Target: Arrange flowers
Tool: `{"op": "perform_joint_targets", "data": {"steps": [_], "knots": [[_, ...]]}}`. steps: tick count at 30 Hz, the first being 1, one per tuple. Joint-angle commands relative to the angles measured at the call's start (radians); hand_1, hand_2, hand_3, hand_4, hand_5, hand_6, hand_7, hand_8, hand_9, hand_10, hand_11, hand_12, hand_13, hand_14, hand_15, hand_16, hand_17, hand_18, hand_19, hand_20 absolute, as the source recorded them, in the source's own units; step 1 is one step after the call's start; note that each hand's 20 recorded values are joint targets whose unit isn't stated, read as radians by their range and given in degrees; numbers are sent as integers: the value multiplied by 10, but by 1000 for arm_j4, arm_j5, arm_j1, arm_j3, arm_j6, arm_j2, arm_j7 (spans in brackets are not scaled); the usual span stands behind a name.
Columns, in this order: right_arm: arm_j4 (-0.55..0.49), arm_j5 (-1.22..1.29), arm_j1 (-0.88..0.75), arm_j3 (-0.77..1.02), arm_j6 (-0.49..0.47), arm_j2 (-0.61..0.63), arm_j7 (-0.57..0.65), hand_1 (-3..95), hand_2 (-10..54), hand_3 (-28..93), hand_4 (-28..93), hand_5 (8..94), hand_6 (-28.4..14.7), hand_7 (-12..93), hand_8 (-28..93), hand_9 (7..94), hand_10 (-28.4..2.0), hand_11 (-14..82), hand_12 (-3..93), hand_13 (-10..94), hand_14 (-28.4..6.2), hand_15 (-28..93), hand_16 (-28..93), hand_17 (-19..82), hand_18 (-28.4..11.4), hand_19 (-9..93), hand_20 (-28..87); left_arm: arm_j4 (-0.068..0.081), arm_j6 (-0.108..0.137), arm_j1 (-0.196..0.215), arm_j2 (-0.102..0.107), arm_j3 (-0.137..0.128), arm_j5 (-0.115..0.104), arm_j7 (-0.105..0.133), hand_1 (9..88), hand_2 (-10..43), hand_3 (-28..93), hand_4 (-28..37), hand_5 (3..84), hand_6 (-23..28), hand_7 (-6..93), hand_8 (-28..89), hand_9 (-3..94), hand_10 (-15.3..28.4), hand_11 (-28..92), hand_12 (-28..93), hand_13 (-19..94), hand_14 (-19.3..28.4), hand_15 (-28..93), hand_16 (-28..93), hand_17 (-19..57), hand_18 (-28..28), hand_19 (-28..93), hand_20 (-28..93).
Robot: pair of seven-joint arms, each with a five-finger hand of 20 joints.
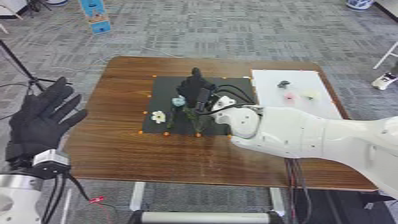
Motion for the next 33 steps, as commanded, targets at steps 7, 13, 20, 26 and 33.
{"op": "perform_joint_targets", "data": {"steps": [7, 13, 20, 26, 33], "knots": [[-8, -28, 21, -34, -52, 5, 13, 495, -95, 812, -283, 754, 54, 421, -49, 839, -42, 190, 499, 630, -41, 666, 470, 280, -193, 816, 572, -7, -3, 6, 1, -3, 2, 8, 220, -85, 652, -283, 271, 22, 154, -84, 223, 97, 122, 164, 184, 134, 107, 55, -113, 224, 391, 88], [0, -39, 24, -37, -69, 15, 11, 498, -95, 809, -283, 755, 55, 420, -50, 836, -43, 187, 498, 627, -39, 664, 472, 278, -192, 813, 572, -7, -6, 5, 2, 0, 4, 0, 219, -84, 653, -283, 271, 22, 154, -84, 224, 98, 123, 163, 184, 133, 106, 55, -113, 224, 392, 88], [19, -54, 22, -34, -89, 22, 1, 499, -95, 808, -283, 756, 55, 418, -50, 834, -43, 187, 499, 624, -38, 663, 473, 276, -191, 811, 573, -8, -4, 6, 1, 1, 2, -1, 218, -84, 654, -283, 271, 22, 154, -84, 223, 97, 123, 163, 184, 133, 106, 55, -113, 224, 392, 88], [2, -58, 18, -30, -126, 46, -23, 500, -95, 805, -283, 757, 57, 418, -51, 832, -43, 187, 500, 619, -37, 663, 476, 274, -190, 810, 574, -11, -5, 14, -2, -5, 2, -1, 219, -84, 653, -283, 271, 23, 154, -84, 224, 97, 124, 163, 184, 133, 106, 55, -113, 224, 392, 88], [-19, -59, 13, -25, -154, 65, -44, 496, -95, 805, -283, 754, 62, 420, -51, 826, -41, 185, 502, 610, -37, 662, 477, 266, -187, 801, 573, -11, -2, 15, -3, -6, 1, -3, 221, -82, 649, -283, 272, 23, 153, -84, 224, 97, 123, 162, 184, 134, 107, 54, -113, 224, 392, 88]]}}
